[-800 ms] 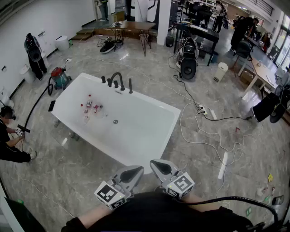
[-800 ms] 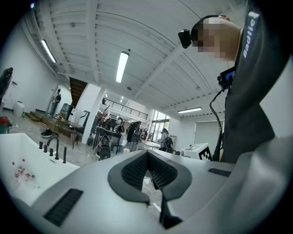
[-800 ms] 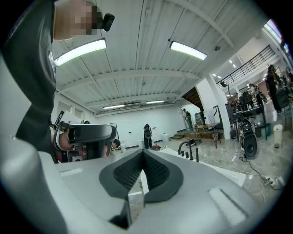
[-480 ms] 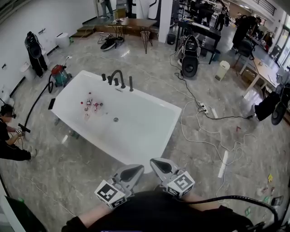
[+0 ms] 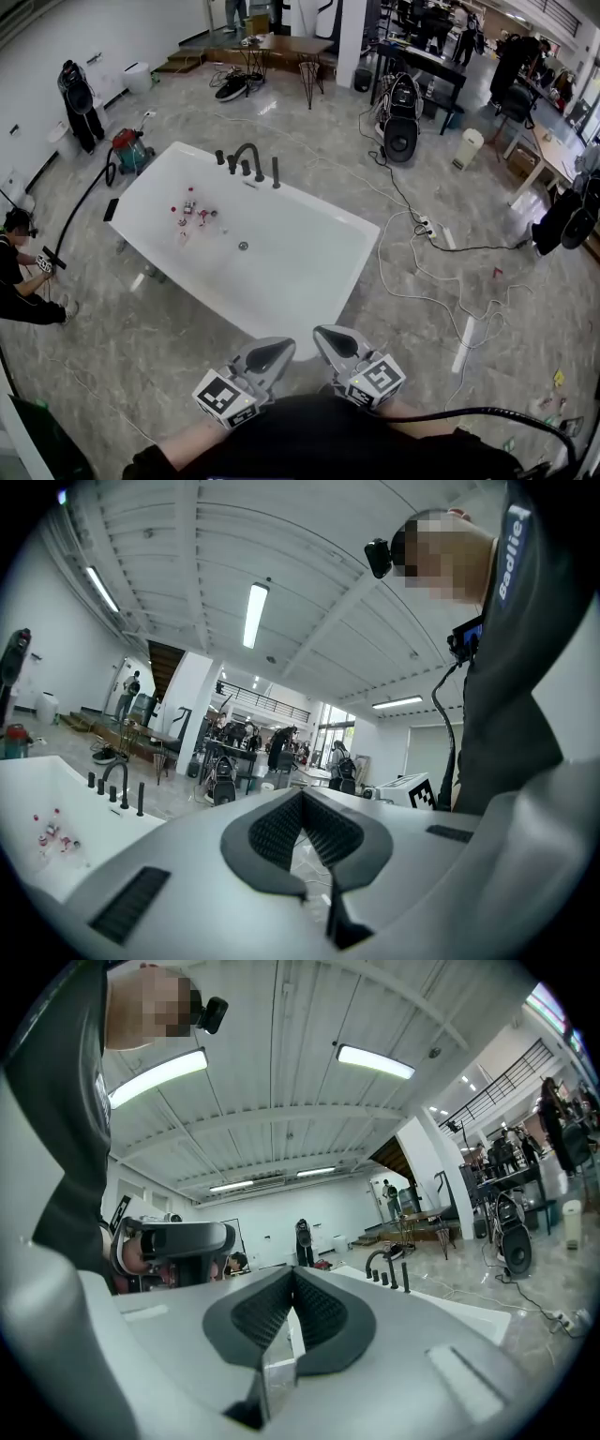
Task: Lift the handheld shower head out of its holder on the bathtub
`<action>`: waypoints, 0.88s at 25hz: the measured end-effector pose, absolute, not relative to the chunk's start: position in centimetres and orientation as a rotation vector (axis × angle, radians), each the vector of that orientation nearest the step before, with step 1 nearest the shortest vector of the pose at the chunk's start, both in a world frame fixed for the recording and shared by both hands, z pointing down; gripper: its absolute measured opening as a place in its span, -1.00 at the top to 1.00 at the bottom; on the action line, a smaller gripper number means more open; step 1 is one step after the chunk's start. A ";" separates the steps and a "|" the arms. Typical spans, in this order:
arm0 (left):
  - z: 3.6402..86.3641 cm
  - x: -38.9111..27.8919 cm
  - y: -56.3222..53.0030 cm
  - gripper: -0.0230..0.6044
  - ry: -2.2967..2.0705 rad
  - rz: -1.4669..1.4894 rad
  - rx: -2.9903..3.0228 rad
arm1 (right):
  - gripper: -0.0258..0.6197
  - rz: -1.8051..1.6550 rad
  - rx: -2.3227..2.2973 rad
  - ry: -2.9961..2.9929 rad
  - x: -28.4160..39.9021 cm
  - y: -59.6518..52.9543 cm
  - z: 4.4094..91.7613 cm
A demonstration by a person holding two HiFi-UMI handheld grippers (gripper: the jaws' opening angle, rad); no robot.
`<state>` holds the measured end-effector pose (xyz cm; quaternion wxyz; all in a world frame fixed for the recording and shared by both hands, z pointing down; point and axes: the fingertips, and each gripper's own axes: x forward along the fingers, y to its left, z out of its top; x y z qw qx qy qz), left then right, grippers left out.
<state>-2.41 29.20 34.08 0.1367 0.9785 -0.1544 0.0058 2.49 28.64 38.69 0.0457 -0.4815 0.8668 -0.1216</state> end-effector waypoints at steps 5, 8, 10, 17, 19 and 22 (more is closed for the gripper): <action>33.9 -1.3 28.3 0.93 -0.542 0.010 2.828 | 0.91 -0.348 -1.422 2.684 4.7 27.5 39.0; 34.2 -1.5 26.9 0.93 -0.581 -0.001 2.812 | 0.91 -0.371 -1.436 2.687 5.9 26.3 39.4; 34.3 -1.7 25.3 0.93 -0.598 -0.016 2.809 | 0.91 -0.385 -1.454 2.682 6.4 25.1 39.9; 35.5 -3.3 15.4 0.93 -0.566 -0.054 2.826 | 0.91 -0.368 -1.557 2.672 6.0 15.4 41.0; 35.7 -3.9 11.9 0.93 -0.526 -0.049 2.837 | 0.91 -0.368 -1.602 2.654 5.7 11.9 40.9; 35.9 -4.5 7.0 0.93 -0.478 -0.054 2.842 | 0.91 -0.361 -1.657 2.632 5.5 7.0 40.9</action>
